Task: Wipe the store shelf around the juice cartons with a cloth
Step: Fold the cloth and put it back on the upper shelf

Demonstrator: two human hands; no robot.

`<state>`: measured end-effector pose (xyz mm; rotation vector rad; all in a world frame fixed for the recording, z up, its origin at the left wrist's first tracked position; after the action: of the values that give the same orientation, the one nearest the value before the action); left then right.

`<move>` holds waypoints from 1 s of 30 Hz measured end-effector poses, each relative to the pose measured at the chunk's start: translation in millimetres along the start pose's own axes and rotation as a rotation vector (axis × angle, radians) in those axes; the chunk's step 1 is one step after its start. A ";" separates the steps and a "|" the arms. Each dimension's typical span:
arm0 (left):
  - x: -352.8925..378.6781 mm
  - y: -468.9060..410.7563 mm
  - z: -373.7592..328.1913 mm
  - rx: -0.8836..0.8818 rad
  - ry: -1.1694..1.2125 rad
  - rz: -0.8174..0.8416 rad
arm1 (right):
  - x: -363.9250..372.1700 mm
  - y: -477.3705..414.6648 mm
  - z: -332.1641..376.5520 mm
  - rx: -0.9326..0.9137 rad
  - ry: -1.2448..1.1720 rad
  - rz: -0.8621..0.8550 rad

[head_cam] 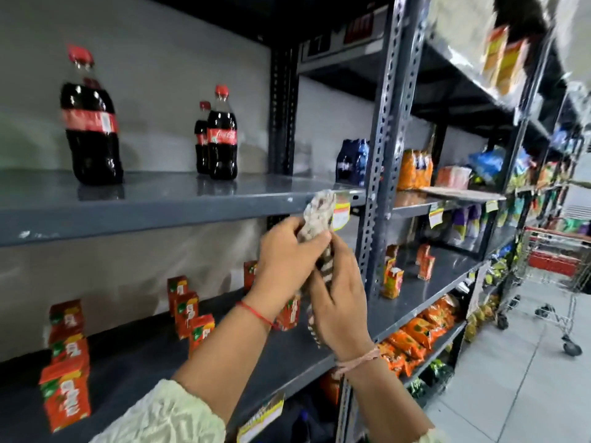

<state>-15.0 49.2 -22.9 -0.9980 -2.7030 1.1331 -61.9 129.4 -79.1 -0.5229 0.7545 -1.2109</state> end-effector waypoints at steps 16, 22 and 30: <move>-31.2 -161.8 -44.0 -0.039 0.237 -0.174 | -29.0 -230.0 4.1 0.424 -0.481 -0.082; -17.5 -178.4 -6.1 -0.163 -0.280 -0.156 | 3.0 -274.4 -16.0 0.212 0.186 -0.019; 13.1 -182.0 14.0 0.006 -1.040 0.213 | 22.1 -269.0 -25.2 0.115 0.630 0.462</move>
<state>-128.6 -47.4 83.2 -0.8440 -3.3295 2.1900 -247.8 32.3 92.6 0.1498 1.2484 -0.9700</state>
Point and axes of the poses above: each hand's wrist, its own y-axis away from the middle knuckle, its own x-axis out of the palm, z = x × y, the point moved 4 cm from there along -y, towards the middle knuckle, and after that the axes turned 7 degrees about x, right-handed, at the moved point
